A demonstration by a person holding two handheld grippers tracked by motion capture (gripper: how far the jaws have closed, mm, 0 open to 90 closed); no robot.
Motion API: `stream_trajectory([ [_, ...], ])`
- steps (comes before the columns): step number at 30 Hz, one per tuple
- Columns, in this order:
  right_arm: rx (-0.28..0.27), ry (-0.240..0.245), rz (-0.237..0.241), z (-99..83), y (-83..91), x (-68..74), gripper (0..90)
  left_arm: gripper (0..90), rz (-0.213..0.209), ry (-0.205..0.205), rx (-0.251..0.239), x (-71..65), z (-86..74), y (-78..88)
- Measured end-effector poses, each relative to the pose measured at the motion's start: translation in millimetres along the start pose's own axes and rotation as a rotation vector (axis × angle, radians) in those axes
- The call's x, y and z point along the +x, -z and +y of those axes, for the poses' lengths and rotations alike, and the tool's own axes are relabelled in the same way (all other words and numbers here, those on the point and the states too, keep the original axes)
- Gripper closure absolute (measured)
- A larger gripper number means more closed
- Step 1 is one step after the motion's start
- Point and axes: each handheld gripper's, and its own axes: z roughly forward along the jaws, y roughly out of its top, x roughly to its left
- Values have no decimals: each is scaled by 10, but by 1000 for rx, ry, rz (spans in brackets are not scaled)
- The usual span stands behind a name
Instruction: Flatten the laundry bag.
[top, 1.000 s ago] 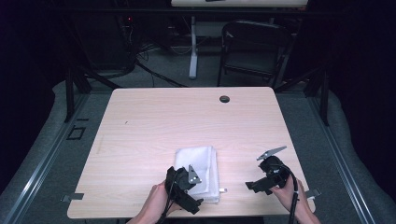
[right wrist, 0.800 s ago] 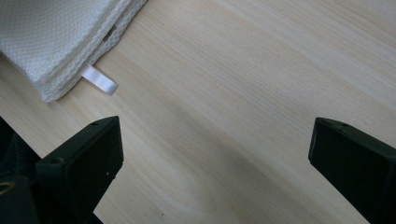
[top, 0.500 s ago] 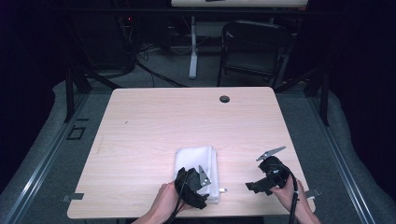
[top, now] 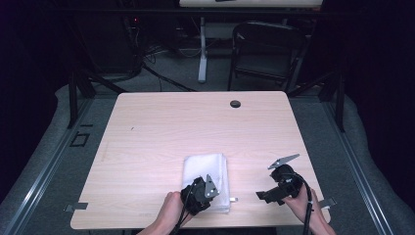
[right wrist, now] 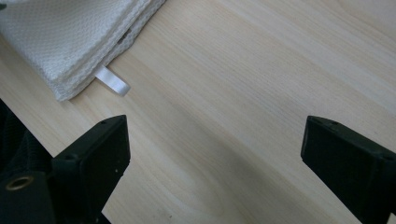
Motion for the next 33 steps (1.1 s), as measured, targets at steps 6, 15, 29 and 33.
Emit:
stream_trajectory([
  [6,-10,14,6,8,20,28,105,874,7,41,-65,89,-26,166],
  [15,3,42,3,23,-5,77,133,874,35,106,-130,199,-103,364],
  [29,-12,56,3,78,-25,153,307,877,40,174,-156,346,-223,549],
  [33,-18,67,13,138,-38,198,412,877,42,182,-161,360,-232,572],
])
